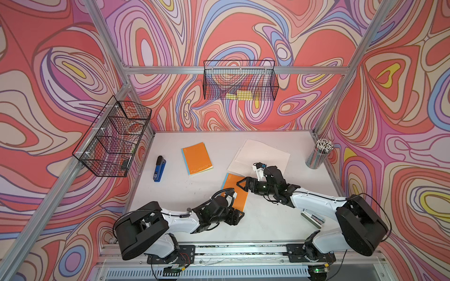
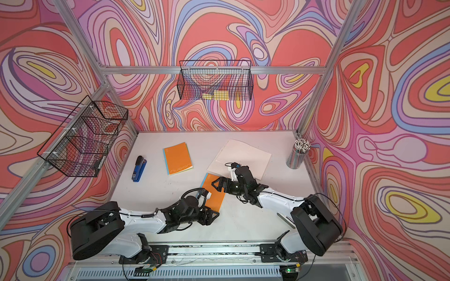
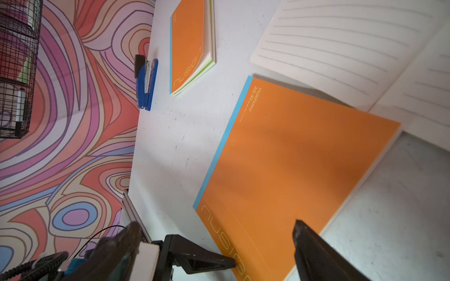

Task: Close the notebook
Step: Close the notebook at the center of the board, then pick up the notebook from the center of the board.

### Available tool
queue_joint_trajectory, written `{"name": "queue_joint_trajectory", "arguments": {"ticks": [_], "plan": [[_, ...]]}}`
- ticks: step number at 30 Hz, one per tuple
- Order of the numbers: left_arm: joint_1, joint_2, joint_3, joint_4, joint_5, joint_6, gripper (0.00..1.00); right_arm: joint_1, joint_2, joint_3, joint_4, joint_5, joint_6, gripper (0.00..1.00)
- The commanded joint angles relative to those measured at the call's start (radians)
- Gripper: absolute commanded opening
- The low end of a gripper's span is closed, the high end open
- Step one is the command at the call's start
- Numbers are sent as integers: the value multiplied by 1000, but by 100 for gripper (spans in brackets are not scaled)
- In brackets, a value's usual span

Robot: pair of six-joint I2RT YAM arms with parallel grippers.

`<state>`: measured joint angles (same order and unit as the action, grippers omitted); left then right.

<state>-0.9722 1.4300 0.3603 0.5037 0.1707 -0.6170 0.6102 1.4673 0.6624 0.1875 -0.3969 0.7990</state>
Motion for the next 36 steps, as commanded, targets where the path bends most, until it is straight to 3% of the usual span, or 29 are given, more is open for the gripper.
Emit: {"name": "queue_joint_trajectory", "arguments": {"ticks": [1,7,17,20,26,29,36], "plan": [[-6,16,-4,7,-21,-23,71,6,54,2,76,-20,23,98],[-6,-71,-10,-72,-54,-23,70,5,148,-28,184,-45,64,98],[-2,-355,10,-447,-205,64,71,6,182,-83,213,-49,72,98],[33,-401,39,-556,-205,86,71,6,175,-100,217,-47,78,98],[189,-403,92,-640,-48,112,71,5,161,-123,226,-37,85,98],[275,-324,139,-647,63,117,71,6,160,-130,229,-40,87,98],[392,-127,271,-635,202,162,70,5,138,-161,241,-32,94,98]]}}
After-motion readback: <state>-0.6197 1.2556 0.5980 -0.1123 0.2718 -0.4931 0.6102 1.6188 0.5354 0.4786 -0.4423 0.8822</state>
